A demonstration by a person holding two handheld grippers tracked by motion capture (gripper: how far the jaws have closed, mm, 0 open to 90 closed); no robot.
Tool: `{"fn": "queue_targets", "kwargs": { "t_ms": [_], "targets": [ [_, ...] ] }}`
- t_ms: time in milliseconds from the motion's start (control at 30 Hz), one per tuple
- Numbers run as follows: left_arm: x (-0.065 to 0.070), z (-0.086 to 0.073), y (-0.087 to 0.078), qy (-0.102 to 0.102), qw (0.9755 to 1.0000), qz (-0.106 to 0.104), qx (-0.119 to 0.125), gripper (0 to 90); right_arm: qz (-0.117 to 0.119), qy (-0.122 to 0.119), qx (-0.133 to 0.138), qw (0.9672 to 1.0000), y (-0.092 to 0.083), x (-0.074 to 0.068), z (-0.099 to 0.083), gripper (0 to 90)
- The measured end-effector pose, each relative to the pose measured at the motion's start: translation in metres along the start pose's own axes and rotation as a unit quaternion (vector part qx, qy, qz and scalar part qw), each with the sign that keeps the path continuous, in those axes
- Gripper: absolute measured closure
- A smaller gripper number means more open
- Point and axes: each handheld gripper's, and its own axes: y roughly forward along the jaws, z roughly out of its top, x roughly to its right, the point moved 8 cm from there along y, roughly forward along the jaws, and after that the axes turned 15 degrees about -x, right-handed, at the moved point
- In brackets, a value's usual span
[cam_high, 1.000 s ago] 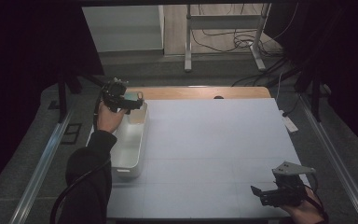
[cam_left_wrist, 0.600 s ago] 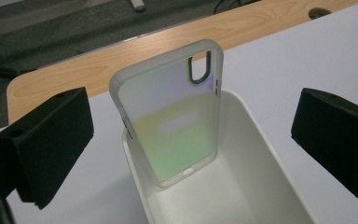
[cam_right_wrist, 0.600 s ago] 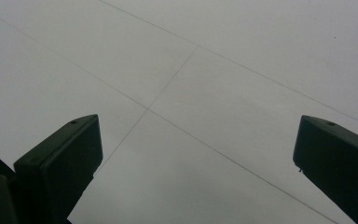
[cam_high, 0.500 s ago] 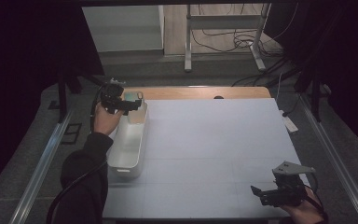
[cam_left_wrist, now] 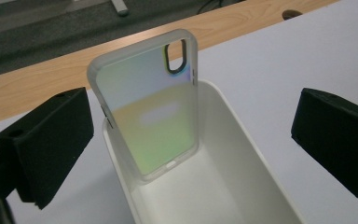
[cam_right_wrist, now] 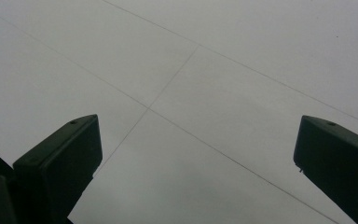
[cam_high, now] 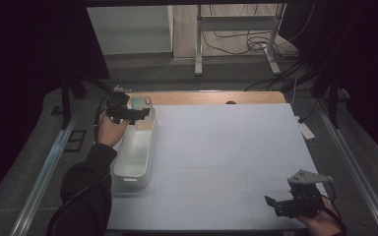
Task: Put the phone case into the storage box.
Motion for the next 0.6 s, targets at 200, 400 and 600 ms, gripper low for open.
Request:
{"fn": "queue_targets", "kwargs": {
  "t_ms": [200,400,600],
  "targets": [
    [0.006,-0.003,-0.002,0.012,0.9999,-0.004,0.005,0.0,-0.001,0.002,-0.001,1.0,0.0,0.001,0.0,0.8],
    [0.01,-0.008,-0.003,0.02,0.9997,-0.012,0.008,0.0,-0.001,0.004,-0.001,1.0,0.0,0.001,0.0,0.8],
    [0.014,-0.012,-0.006,0.025,0.9994,-0.018,0.014,0.0,-0.001,0.003,-0.001,1.0,0.0,0.001,0.0,0.8]
  ]
}}
